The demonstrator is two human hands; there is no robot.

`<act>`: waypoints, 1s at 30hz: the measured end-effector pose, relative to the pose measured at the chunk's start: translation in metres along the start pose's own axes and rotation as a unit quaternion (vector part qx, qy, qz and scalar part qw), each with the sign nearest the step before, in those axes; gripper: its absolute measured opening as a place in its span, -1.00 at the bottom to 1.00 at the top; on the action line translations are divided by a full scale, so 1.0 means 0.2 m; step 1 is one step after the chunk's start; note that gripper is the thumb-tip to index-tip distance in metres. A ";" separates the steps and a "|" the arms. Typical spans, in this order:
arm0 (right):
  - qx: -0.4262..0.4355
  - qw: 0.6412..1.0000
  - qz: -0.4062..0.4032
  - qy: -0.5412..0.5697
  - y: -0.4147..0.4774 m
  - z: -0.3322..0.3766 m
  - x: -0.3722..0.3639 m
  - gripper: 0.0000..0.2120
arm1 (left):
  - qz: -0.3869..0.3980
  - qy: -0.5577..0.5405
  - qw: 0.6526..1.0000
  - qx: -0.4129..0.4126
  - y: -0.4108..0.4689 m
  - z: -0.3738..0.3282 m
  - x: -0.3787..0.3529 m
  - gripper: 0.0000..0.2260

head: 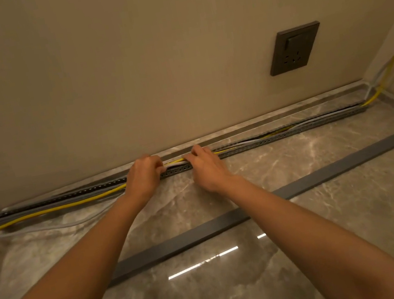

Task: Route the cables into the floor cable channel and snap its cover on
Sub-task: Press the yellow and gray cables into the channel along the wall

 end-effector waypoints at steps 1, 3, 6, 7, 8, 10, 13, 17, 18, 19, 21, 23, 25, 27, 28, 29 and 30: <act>-0.004 1.000 0.002 0.003 0.02 0.01 -0.01 -0.62 | 0.002 -0.017 1.000 0.005 0.01 0.01 -0.01 -0.90; -0.011 1.000 0.007 0.008 0.04 0.01 -0.02 -0.63 | 0.015 -0.043 0.999 0.030 0.04 0.06 -0.02 -0.91; -0.015 0.999 0.014 0.025 0.05 -0.01 -0.02 -0.60 | 0.063 -0.051 0.995 0.063 0.10 0.10 -0.07 -0.86; -0.017 0.999 0.014 0.029 0.05 -0.02 -0.02 -0.59 | 0.080 -0.055 0.993 0.071 0.12 0.11 -0.08 -0.82; -0.018 0.999 0.013 0.031 0.05 -0.02 -0.02 -0.59 | 0.098 -0.058 0.990 0.077 0.13 0.13 -0.09 -0.77; -0.021 0.999 0.011 0.034 0.06 -0.02 -0.03 -0.61 | 0.137 -0.061 0.985 0.080 0.15 0.14 -0.10 -0.77; -0.026 0.999 0.007 0.035 0.07 -0.04 -0.03 -0.63 | 0.179 -0.070 0.980 0.061 0.16 0.12 -0.12 -0.80; -0.039 0.999 -0.005 0.033 0.09 -0.05 -0.02 -0.63 | 0.191 -0.098 0.976 0.039 0.14 0.10 -0.13 -0.82; -0.042 0.999 -0.008 0.033 0.09 -0.05 -0.02 -0.63 | 0.184 -0.097 0.978 0.031 0.13 0.10 -0.13 -0.83; -0.043 0.998 -0.012 0.033 0.09 -0.05 -0.02 -0.64 | 0.175 -0.086 0.981 0.019 0.13 0.09 -0.12 -0.84; -0.041 0.998 -0.021 0.031 0.09 -0.05 -0.02 -0.64 | 0.151 -0.036 0.988 -0.023 0.12 0.06 -0.11 -0.86; -0.037 0.999 -0.028 0.030 0.09 -0.05 -0.02 -0.64 | 0.133 0.022 0.988 -0.072 0.12 0.02 -0.10 -0.86; -0.032 0.998 -0.030 0.033 0.09 -0.05 -0.01 -0.63 | 0.120 0.051 0.987 -0.089 0.12 0.01 -0.09 -0.85; -0.026 0.999 -0.030 0.037 0.09 -0.05 -0.01 -0.63 | 0.101 0.057 0.989 -0.087 0.13 0.02 -0.08 -0.85; -0.025 0.999 -0.031 0.036 0.09 -0.05 -0.01 -0.65 | 0.086 0.064 0.990 -0.093 0.13 0.01 -0.07 -0.85; -0.023 0.999 -0.030 0.032 0.09 -0.05 -0.01 -0.67 | 0.066 0.075 0.989 -0.108 0.12 -0.01 -0.06 -0.86; -0.021 0.999 -0.027 0.026 0.09 -0.05 -0.01 -0.69 | 0.038 0.086 0.987 -0.132 0.10 -0.04 -0.04 -0.87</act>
Point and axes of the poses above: each hand's wrist, its own y-axis towards the middle knuckle, its own x-axis out of the back of the hand, z = x × y, the point moved 10 cm from there along y, towards the middle knuckle, and after that the axes turned 4 degrees about -z, right-handed, at the moved point
